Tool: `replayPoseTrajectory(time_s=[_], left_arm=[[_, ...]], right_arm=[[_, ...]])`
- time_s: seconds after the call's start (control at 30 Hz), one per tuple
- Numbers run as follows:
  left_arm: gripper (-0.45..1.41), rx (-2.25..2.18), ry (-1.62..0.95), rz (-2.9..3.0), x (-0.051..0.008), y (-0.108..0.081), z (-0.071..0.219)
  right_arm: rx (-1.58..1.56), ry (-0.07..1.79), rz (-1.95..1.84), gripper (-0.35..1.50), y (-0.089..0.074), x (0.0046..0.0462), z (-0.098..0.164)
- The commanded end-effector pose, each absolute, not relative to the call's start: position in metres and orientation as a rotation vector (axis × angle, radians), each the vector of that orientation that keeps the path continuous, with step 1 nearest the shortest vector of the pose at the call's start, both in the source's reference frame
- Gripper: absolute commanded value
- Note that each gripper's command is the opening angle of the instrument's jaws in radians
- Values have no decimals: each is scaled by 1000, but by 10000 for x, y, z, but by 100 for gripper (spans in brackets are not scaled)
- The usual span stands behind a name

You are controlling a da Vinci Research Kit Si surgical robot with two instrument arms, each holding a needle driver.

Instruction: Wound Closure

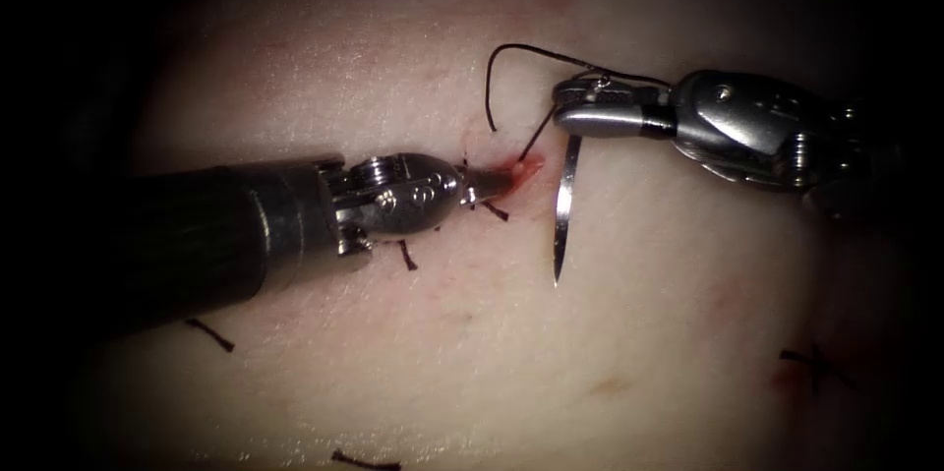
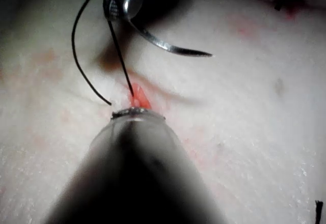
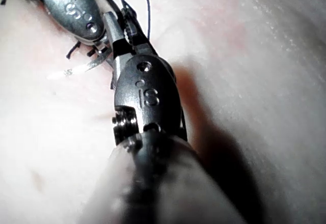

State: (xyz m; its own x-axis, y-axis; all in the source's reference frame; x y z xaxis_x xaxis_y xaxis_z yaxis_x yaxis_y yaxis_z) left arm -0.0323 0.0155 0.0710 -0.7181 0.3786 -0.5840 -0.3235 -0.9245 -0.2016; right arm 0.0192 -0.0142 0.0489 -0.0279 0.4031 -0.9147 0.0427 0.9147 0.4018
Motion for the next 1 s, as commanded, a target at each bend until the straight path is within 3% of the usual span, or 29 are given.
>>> replayPoseTrajectory(time_s=[0.03,0.4,0.57,0.67,1.0], left_arm=[[-45,-907,-124,2606,-329,159,715],[-45,-850,-176,2611,-330,164,724],[-6,-842,-175,2612,-332,160,723],[4,-832,-187,2618,-333,158,722],[7,-822,-203,2614,-334,155,716]], right_arm=[[325,1579,235,-35,-145,202,496],[47,1500,-104,-35,-139,215,501],[-13,1481,-137,-35,-135,218,510],[-42,1477,-156,-35,-135,222,512],[-128,1460,-209,-35,-133,233,514]])
